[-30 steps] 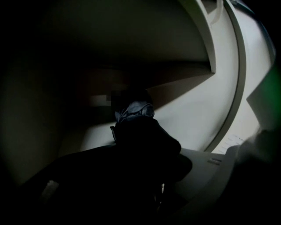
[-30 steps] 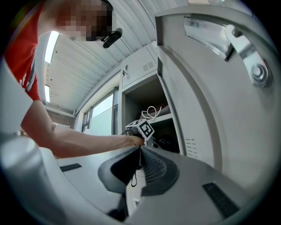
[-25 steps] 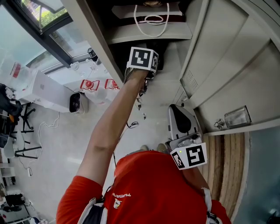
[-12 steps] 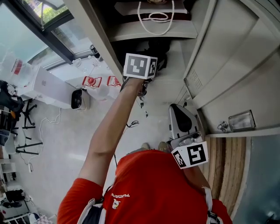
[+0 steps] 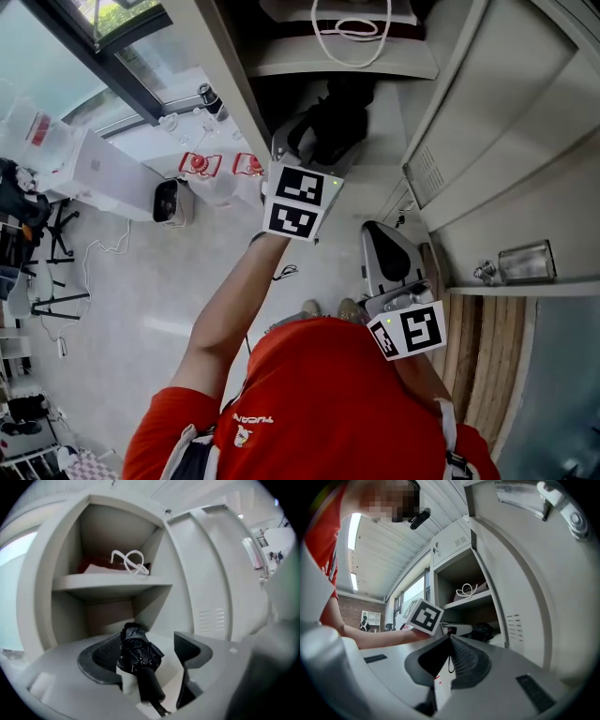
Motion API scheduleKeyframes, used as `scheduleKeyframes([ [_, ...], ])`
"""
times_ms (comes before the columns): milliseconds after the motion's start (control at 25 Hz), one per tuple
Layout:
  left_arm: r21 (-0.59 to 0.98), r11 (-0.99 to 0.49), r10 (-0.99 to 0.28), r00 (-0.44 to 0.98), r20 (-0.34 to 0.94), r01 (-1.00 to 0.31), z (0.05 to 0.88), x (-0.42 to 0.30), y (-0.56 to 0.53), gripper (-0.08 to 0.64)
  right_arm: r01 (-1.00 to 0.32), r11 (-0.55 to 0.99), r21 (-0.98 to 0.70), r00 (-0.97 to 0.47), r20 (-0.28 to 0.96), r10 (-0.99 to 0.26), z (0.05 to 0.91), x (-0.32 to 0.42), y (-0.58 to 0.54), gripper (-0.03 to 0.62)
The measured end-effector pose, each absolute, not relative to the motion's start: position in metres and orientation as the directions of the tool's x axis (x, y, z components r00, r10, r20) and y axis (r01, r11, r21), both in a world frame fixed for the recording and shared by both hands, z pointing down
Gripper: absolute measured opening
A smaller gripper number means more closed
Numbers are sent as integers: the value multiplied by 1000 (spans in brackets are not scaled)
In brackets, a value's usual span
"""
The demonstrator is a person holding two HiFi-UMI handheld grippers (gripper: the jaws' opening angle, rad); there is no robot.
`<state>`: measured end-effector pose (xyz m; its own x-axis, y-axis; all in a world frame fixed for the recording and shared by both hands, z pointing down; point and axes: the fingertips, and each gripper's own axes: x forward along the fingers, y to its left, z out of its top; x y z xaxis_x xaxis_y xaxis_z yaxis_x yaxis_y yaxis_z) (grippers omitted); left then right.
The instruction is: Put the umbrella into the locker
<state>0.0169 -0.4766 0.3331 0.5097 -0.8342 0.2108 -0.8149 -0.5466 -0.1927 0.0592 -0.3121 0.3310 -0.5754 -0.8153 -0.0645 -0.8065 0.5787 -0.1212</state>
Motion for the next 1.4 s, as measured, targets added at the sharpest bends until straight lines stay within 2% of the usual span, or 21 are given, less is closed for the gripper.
scheduleKeyframes([
  [160,-214,-534,-844,529,85,-818,314,9,-448,342,-805,583,-115,-580,-58,-812,331,57,-309,3],
  [200,-209,-539,-840,539,61,-816,310,6,-440,307,-805,582,-112,-580,-59,-813,330,57,-309,4],
  [280,-196,-546,-833,553,22,-815,305,-1,-425,189,-807,581,-105,-578,-65,-814,327,58,-310,3],
  [320,-189,-546,-832,555,6,-816,303,-5,-418,159,-808,581,-101,-577,-69,-814,325,59,-310,3],
  [480,-146,-554,-823,566,-49,-819,293,-22,-391,56,-805,587,-83,-581,-92,-809,316,61,-311,3],
  [600,-77,-570,-816,575,-65,-818,287,-28,-368,5,-792,607,-67,-598,-118,-793,309,58,-309,3],
  [760,-62,-623,-773,626,-102,-780,283,-22,-336,5,-762,644,-64,-630,-157,-761,299,51,-302,3],
  [880,-39,-651,-754,652,-81,-758,290,-15,-314,5,-740,668,-70,-651,-173,-739,294,44,-298,5],
  [1160,41,-676,-737,673,-61,-736,305,-13,-289,5,-705,698,-124,-675,-184,-714,293,33,-287,2],
  [1400,70,-687,-727,682,-78,-724,311,-12,-285,5,-704,705,-85,-686,-177,-706,293,26,-276,2],
])
